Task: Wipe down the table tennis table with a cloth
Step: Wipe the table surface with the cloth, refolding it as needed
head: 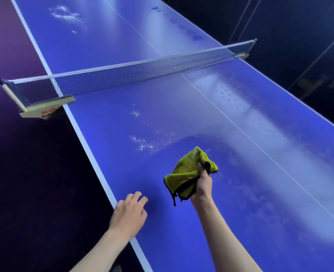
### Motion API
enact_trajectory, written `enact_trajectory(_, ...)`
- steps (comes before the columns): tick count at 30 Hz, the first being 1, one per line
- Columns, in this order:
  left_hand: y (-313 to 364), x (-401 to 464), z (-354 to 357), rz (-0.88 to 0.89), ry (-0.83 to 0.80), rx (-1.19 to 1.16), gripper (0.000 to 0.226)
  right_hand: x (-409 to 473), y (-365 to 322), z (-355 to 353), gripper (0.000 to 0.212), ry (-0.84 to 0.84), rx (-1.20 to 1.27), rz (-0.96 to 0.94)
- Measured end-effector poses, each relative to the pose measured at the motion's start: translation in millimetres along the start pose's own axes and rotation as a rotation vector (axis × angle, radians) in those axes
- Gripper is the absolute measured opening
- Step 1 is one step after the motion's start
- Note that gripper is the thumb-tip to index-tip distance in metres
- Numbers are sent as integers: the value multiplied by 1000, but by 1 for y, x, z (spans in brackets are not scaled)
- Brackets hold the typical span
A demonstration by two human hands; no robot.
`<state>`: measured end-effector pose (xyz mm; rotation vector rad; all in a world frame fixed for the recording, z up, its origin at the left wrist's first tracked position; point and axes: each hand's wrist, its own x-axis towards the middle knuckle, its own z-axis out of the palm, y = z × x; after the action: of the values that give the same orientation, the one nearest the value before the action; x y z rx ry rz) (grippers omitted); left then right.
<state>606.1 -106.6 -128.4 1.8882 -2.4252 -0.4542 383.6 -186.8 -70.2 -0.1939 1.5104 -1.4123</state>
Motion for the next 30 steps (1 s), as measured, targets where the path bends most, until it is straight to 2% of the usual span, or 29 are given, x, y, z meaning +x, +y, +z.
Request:
enact_trajectory(3, -7, 19, -12, -15, -37, 19, 41, 16, -17, 4, 34, 47, -38, -29)
enact_trajectory(6, 0, 41, -19, -7, -92, 25, 45, 43, -37, 3, 14, 61, -144, -71)
enact_trajectory(7, 3, 50, -20, -2, -103, 20, 46, 57, -45, 2, 13, 67, -194, -97)
enact_trajectory(12, 29, 100, -34, 57, -109, -46, 46, 129, -97, 3, 29, 159, -412, -293)
enact_trajectory(16, 52, 142, -40, 98, -54, -78, 49, 170, -139, 17, 24, 182, -521, -475)
enact_trajectory(18, 60, 163, -39, 105, -20, -77, 48, 191, -147, 27, 20, 104, -551, -575)
enact_trajectory(20, 66, 183, -38, 114, -10, -98, 45, 213, -140, 29, 40, -52, -663, -629)
enact_trajectory(21, 68, 191, -36, 124, -18, -105, 45, 227, -132, 26, 45, -159, -816, -643)
enact_trajectory(23, 72, 205, -35, 150, -28, -91, 46, 252, -107, 13, 51, -377, -1291, -617)
enact_trajectory(24, 73, 211, -34, 171, -10, -89, 47, 259, -95, 6, 60, -420, -1487, -559)
enact_trajectory(25, 75, 216, -34, 191, -7, -89, 47, 261, -88, 3, 64, -408, -1559, -539)
enact_trajectory(26, 76, 219, -33, 202, -7, -87, 46, 263, -84, 3, 63, -344, -1529, -561)
enact_trajectory(28, 76, 227, -32, 216, 19, -59, 45, 268, -76, 10, 56, -124, -1406, -701)
enact_trajectory(30, 79, 234, -31, 211, 9, -66, 45, 282, -68, 22, 59, 40, -1450, -737)
